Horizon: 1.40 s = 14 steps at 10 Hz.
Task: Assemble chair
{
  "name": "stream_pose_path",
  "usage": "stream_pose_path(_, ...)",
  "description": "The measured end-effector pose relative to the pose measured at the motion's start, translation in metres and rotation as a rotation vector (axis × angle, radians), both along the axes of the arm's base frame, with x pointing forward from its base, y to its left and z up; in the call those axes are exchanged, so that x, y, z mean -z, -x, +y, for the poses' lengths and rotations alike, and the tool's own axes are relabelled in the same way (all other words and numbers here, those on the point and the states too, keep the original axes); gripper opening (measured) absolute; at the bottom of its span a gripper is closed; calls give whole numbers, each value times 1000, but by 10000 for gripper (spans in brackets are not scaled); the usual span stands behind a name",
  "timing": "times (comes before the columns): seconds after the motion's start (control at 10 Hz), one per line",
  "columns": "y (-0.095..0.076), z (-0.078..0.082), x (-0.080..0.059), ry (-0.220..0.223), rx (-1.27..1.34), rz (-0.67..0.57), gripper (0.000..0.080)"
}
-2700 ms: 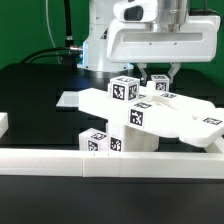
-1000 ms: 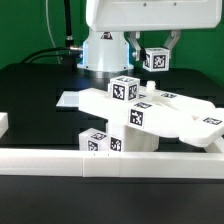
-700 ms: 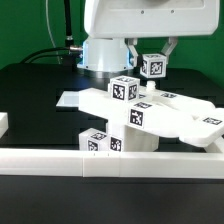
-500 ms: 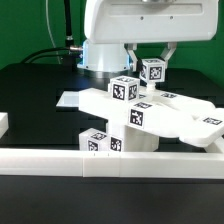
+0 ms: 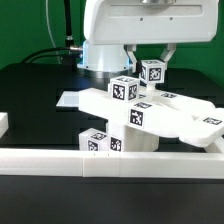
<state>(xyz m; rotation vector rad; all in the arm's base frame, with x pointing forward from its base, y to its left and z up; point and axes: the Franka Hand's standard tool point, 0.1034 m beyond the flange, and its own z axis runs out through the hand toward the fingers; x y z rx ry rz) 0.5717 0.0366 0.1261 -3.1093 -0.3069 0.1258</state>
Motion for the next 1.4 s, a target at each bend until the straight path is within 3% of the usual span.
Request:
stream_pose_path(0.7,1,-1,9,8,1,5,284)
stream_pose_path(1.4,0,-1,9,8,4,1,284)
